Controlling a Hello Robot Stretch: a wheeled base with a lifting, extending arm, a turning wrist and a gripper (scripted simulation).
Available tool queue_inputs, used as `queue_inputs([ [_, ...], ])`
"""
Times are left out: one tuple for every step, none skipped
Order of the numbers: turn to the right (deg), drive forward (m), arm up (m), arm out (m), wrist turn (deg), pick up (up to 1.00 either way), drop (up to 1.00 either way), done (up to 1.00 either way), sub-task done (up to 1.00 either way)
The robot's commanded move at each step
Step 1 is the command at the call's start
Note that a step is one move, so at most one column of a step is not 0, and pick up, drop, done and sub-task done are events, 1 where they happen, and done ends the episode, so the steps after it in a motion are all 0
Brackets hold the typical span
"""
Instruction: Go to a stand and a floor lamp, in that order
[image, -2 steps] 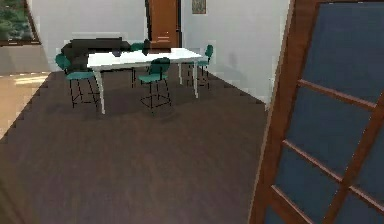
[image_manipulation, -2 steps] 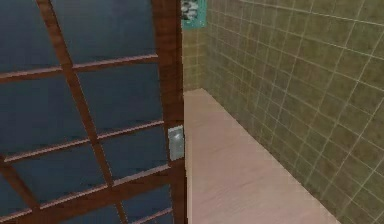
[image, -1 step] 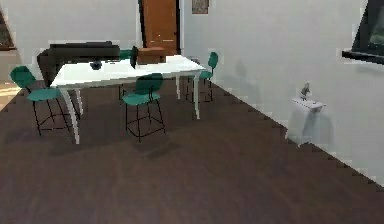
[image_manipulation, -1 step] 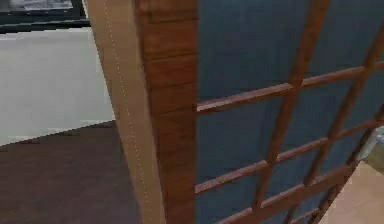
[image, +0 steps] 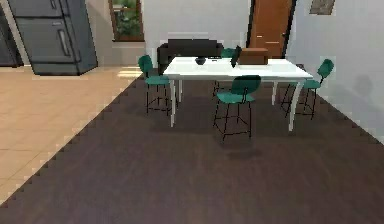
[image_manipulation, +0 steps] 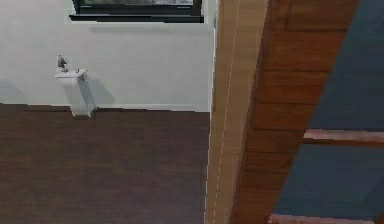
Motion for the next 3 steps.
queue_inputs([
  [0.0,0.15,0.0,0.0,0.0,0.0,0.0,0.0,0.0],
  [45.0,0.0,0.0,0.0,0.0,0.0,0.0,0.0,0.0],
  [33.0,0.0,0.0,0.0,0.0,0.0,0.0,0.0,0.0],
])
